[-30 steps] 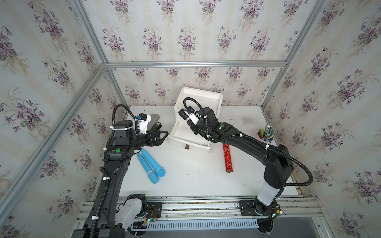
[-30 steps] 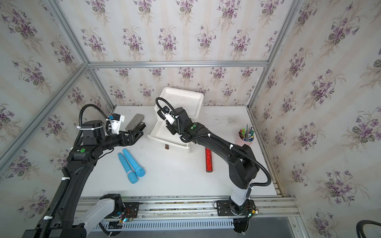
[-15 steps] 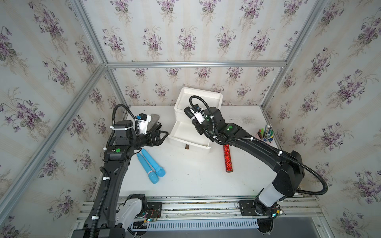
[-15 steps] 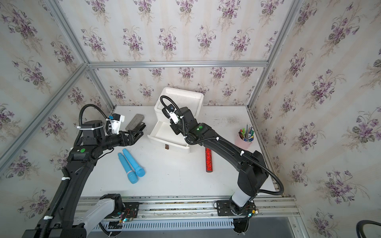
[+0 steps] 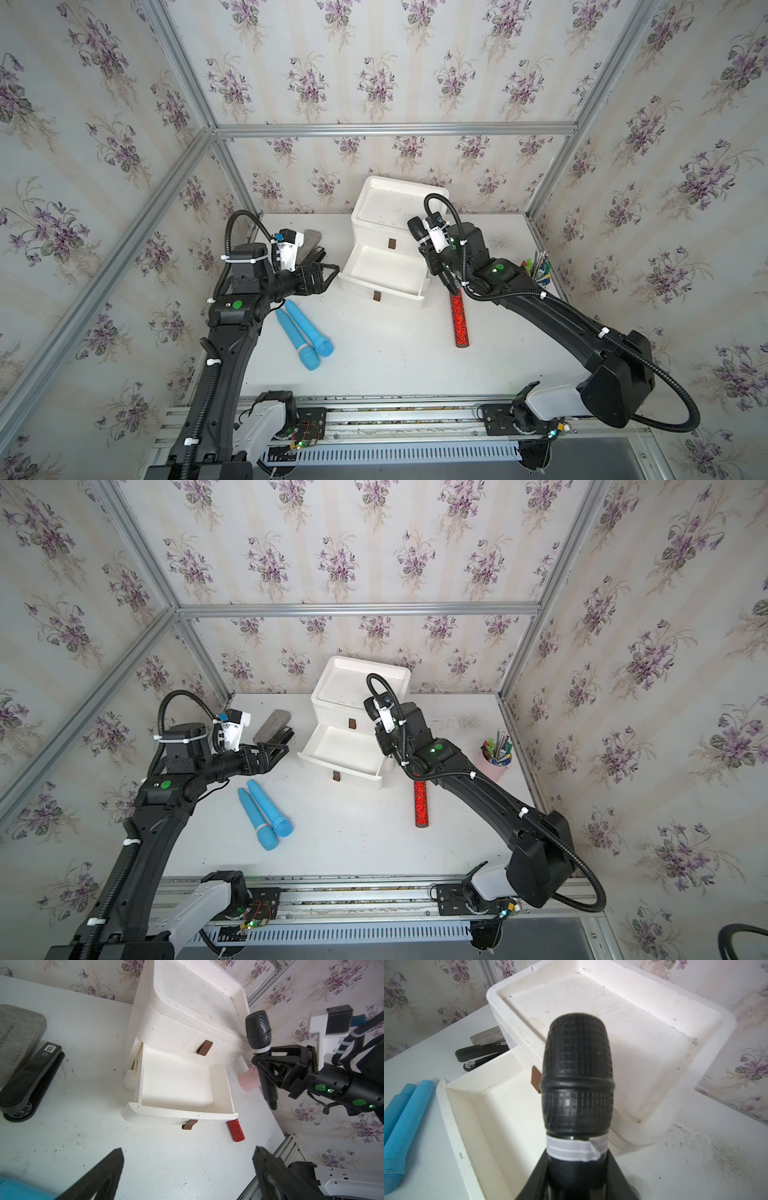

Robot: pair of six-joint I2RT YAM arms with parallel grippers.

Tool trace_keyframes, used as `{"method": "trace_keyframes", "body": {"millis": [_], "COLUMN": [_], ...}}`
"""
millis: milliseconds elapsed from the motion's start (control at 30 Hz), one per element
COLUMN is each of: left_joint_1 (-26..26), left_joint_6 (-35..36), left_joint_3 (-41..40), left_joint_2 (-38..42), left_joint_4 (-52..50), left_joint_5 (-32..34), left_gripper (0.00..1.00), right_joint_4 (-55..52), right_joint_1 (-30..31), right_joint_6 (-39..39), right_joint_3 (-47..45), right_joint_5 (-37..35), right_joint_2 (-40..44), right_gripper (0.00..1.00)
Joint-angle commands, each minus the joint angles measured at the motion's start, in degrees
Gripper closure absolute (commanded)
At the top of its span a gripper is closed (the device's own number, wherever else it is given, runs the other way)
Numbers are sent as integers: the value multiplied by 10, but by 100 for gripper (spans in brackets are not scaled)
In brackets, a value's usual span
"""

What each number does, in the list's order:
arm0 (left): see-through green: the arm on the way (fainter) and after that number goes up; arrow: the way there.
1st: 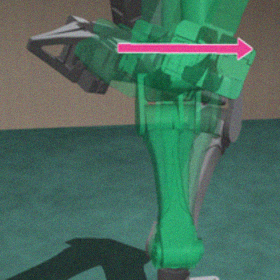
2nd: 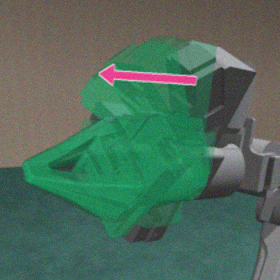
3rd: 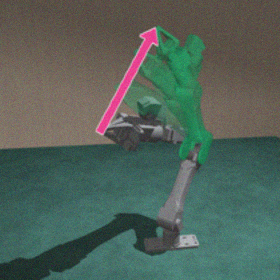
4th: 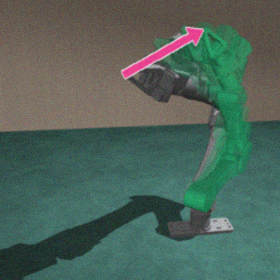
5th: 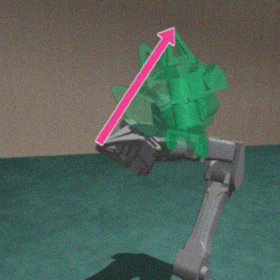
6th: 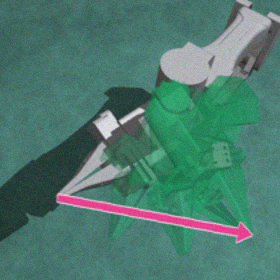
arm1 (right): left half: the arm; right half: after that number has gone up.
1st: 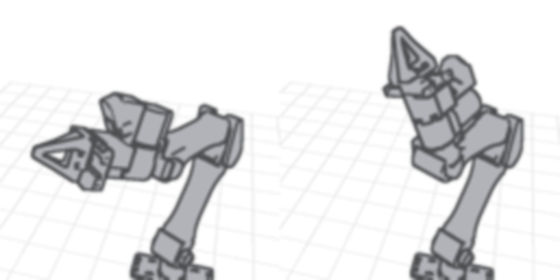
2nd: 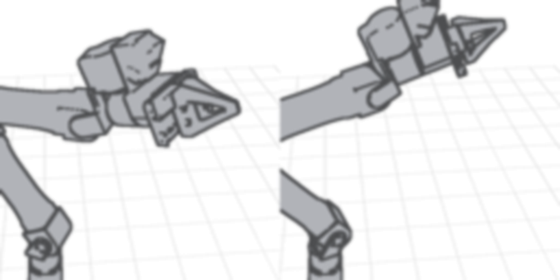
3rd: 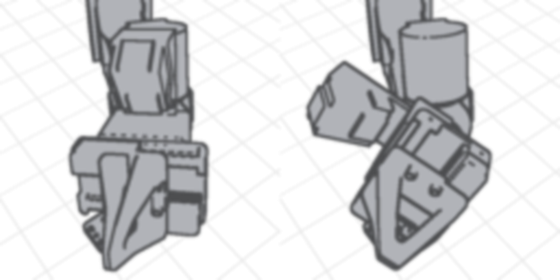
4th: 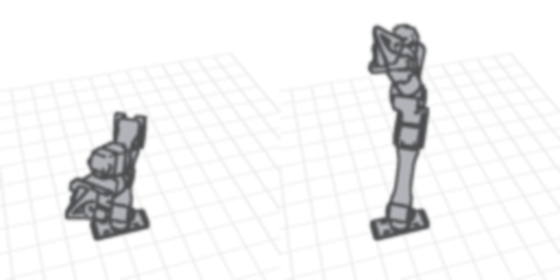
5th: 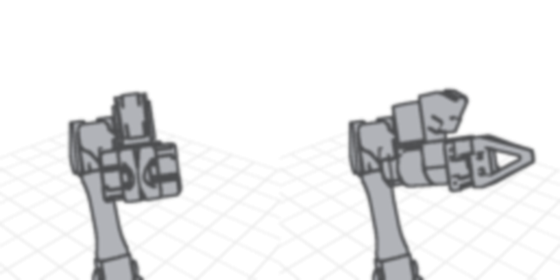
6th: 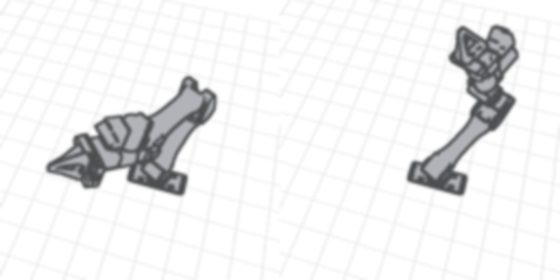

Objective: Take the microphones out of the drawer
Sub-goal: Place the microphone at the center of the board.

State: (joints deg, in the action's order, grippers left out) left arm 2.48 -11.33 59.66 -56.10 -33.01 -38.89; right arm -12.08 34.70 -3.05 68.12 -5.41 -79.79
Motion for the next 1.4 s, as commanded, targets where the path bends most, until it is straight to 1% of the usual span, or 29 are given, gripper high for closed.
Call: {"method": "trace_keyframes", "body": {"millis": [0,67,100,167,300,400,567,867,1233,1367], "left_joint_1": [0,0,0,0,0,-1,-1,0,0,0], "left_joint_6": [-1,-1,-1,-1,-1,-1,-1,0,0,0], "left_joint_3": [2,3,4,4,4,4,5,5,4,4], "left_joint_2": [2,2,2,1,2,1,-1,-2,-1,-1], "left_joint_4": [8,8,8,8,8,9,9,8,8,8], "left_joint_5": [-6,-6,-6,-6,-6,-6,-7,-6,-7,-7], "left_gripper": [1,1,1,1,1,1,1,1,1,1], "right_joint_4": [33,37,39,42,48,58,68,98,108,109], "right_joint_1": [-23,-31,-57,-77,-136,-164,-176,-210,-223,-232], "right_joint_6": [28,32,37,54,103,125,131,155,170,172], "right_joint_3": [-20,-31,-36,-42,-62,-83,-105,-155,-213,-225], "right_joint_5": [30,29,30,32,54,51,35,44,39,50], "right_joint_2": [23,33,37,40,41,33,6,-42,-64,-79], "right_gripper": [100,100,100,100,100,100,100,100,100,100]}}
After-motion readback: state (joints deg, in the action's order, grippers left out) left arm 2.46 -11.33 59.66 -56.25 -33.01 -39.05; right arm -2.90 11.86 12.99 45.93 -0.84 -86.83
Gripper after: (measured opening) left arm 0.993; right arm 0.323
